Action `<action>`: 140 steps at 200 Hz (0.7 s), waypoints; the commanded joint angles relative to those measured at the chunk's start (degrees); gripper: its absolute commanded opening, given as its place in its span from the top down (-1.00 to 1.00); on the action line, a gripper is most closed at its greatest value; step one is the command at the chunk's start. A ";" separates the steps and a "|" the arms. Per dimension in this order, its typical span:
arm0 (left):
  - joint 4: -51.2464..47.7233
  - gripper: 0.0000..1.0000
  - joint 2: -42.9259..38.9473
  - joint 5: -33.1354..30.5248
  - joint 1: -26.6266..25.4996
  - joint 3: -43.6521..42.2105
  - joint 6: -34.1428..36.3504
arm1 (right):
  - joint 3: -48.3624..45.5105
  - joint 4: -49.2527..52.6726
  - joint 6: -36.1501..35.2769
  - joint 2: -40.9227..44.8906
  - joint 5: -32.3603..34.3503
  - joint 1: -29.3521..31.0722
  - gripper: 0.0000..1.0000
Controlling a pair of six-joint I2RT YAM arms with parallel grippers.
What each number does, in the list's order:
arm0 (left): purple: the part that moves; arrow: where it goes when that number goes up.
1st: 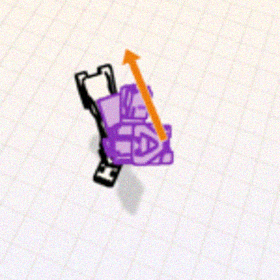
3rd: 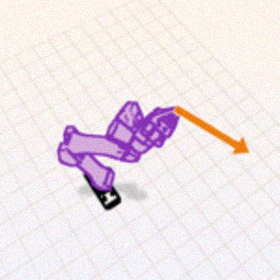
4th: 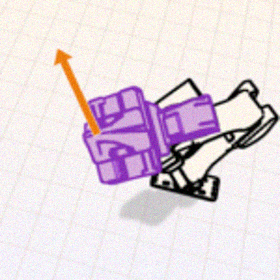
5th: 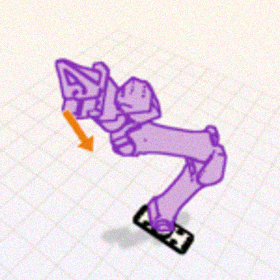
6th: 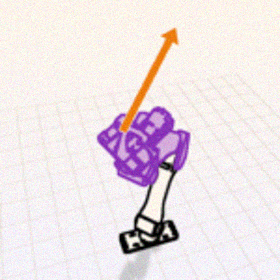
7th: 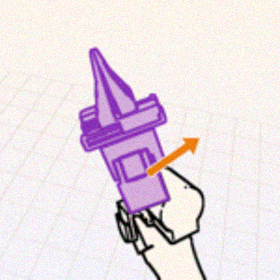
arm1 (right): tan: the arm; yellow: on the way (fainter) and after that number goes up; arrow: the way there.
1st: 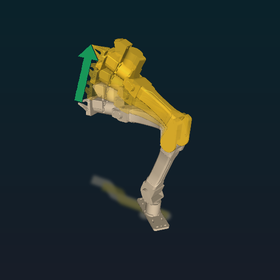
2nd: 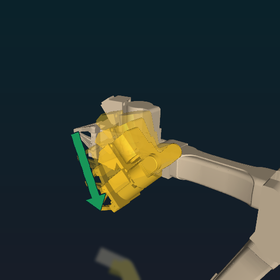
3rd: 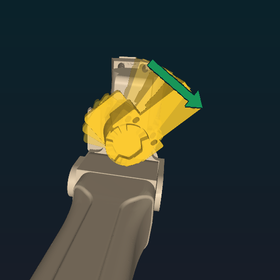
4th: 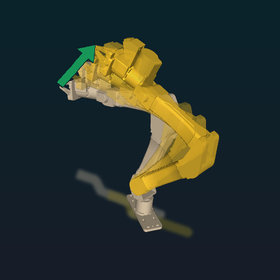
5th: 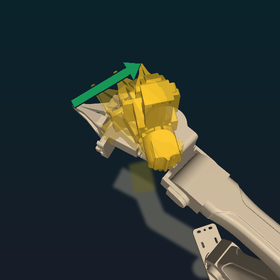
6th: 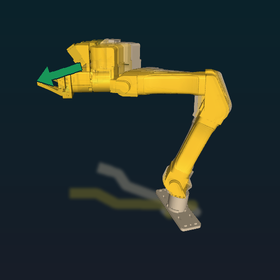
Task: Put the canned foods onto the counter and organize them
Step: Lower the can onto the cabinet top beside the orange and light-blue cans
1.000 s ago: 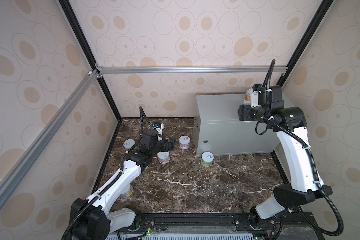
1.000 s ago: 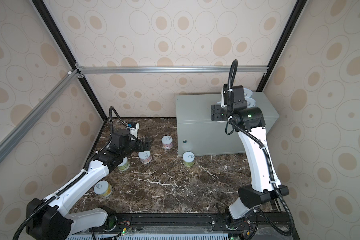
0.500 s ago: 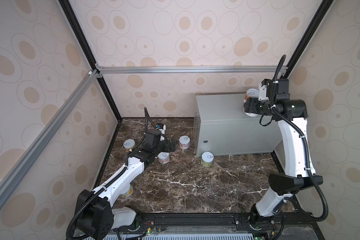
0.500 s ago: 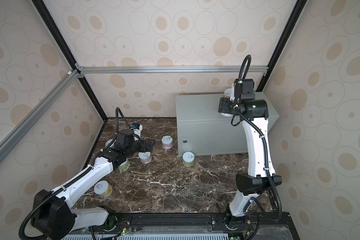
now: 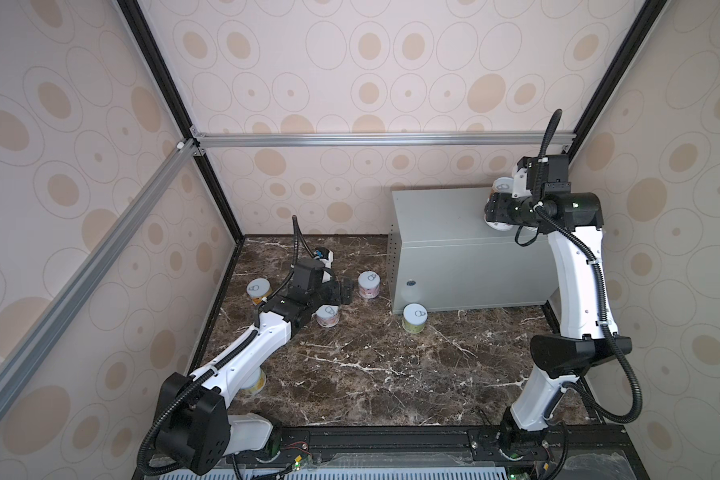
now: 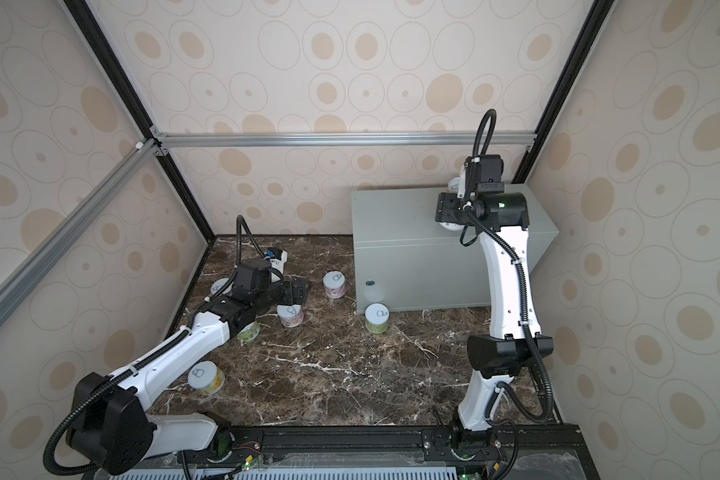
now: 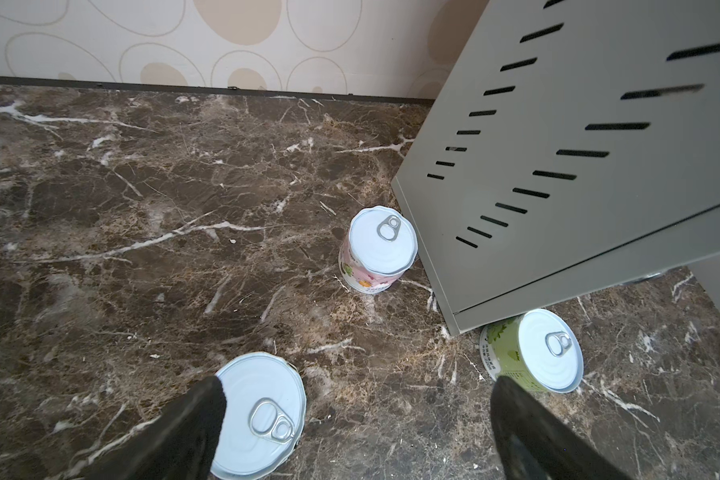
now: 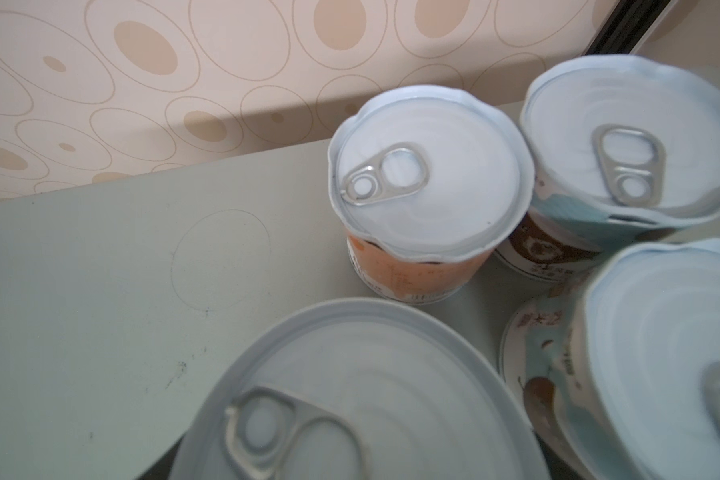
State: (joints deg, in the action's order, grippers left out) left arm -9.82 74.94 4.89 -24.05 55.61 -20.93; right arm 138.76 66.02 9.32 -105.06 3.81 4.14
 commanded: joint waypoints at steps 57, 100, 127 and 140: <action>0.35 -0.98 0.03 0.01 -0.38 0.77 0.69 | 1.95 -2.39 -2.31 -1.43 -0.91 -0.14 -0.17; 0.48 -0.98 -0.14 0.42 -0.40 0.79 0.63 | 2.13 -2.21 -2.12 -1.49 -0.65 -0.18 -0.57; 0.46 -0.98 -0.23 0.30 -0.31 0.73 0.62 | 2.13 -2.29 -2.20 -0.89 -0.65 -0.09 -0.74; 0.48 -0.98 -0.43 0.39 -0.38 0.72 0.52 | 2.22 -2.23 -2.21 -0.64 -0.60 -0.10 -0.82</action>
State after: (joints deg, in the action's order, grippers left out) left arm -9.82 74.96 5.02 -24.12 55.61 -20.93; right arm 139.22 64.69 7.55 -106.76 3.18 4.14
